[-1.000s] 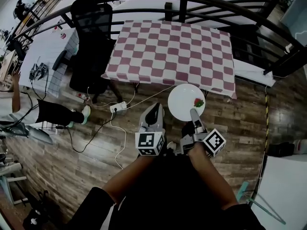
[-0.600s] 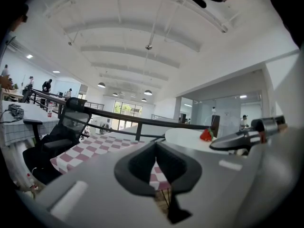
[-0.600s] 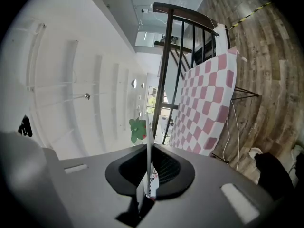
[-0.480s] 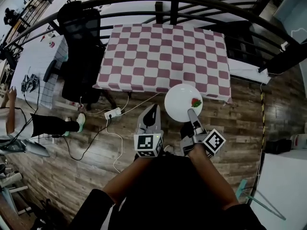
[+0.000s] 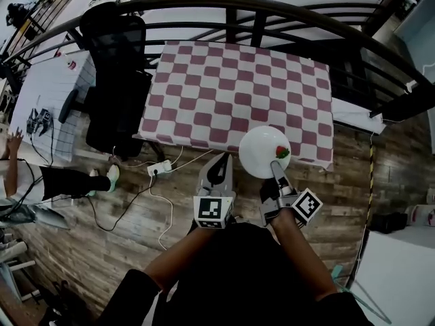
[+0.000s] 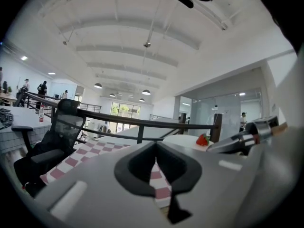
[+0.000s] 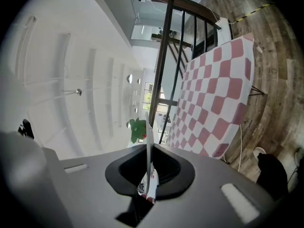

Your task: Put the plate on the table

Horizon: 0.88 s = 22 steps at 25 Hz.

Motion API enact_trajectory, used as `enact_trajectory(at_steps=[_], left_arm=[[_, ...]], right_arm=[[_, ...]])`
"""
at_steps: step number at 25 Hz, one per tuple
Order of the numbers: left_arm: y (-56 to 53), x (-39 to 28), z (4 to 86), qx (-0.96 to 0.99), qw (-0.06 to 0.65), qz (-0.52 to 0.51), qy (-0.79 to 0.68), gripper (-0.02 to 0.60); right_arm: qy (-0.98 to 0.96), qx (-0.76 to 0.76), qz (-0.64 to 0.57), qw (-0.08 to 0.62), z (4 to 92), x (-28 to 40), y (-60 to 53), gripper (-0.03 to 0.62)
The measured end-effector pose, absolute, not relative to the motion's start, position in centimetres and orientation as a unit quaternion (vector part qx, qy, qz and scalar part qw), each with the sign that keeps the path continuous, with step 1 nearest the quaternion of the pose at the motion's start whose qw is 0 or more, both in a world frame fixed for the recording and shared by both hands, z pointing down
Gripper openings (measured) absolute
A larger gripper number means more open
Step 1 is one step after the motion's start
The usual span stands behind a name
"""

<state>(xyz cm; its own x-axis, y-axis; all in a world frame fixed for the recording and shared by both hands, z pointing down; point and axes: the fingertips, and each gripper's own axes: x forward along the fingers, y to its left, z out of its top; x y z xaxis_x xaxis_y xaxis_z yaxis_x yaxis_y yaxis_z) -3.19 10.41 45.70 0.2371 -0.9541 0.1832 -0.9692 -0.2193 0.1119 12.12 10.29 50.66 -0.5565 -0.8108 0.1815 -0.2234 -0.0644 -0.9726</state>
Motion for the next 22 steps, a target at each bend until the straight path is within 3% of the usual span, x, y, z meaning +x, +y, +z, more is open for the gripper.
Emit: enact_trajectory(at_steps=[22], left_arm=[[-5.7,-9.2,46.6,0.841,0.119,0.044,-0.526,0.008]], right_arm=[[0.617,-0.422,-0.606,0.272,52.1,6.1,-4.6,0.017]])
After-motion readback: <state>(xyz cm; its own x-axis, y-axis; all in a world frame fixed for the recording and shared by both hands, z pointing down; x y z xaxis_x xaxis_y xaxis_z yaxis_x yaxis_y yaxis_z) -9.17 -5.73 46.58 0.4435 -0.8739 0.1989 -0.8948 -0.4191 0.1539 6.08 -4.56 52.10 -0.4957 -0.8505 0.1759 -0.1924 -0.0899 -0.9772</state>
